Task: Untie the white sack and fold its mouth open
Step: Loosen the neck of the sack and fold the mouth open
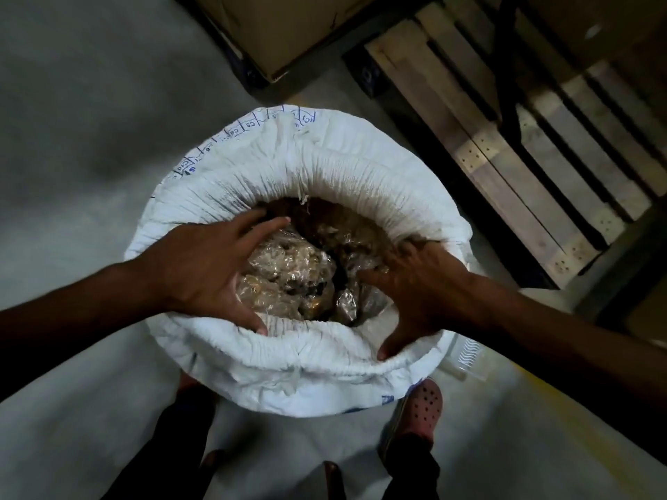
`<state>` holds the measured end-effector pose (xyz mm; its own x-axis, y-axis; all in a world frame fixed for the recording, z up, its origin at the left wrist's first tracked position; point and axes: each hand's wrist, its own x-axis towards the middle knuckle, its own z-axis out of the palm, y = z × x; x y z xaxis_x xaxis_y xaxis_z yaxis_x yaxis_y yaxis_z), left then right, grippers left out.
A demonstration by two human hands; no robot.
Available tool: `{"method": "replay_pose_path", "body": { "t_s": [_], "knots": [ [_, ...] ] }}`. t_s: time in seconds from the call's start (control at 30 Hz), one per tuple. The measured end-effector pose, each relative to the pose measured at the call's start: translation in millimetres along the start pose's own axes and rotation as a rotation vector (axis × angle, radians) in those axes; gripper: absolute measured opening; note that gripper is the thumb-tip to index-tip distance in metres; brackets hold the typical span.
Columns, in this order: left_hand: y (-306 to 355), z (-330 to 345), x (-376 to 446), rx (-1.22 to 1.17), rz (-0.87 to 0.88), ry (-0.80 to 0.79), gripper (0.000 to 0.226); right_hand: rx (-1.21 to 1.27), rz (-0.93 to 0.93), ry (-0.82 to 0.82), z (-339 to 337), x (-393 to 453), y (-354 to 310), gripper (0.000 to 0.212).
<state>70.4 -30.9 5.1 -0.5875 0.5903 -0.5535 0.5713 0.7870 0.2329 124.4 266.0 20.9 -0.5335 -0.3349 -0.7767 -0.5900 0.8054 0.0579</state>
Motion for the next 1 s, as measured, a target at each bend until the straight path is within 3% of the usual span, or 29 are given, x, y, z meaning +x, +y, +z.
{"method": "replay_pose_path", "body": {
  "t_s": [0.27,0.57,0.73,1.0],
  "knots": [
    [-15,11,2,-0.066,-0.054,0.13,0.164,0.047,0.157,0.091,0,-3,12,0.15],
    [-14,12,-5,-0.037,-0.159,0.106,0.169,0.115,0.234,0.315,-5,-6,27,0.157],
    [-29,15,-24,-0.021,-0.123,0.095,0.169,0.289,0.277,0.373,-4,-14,46,0.16],
    [-36,-2,-30,-0.007,-0.077,0.139,0.168,0.258,0.293,0.488,-10,-1,51,0.161]
  ]
}}
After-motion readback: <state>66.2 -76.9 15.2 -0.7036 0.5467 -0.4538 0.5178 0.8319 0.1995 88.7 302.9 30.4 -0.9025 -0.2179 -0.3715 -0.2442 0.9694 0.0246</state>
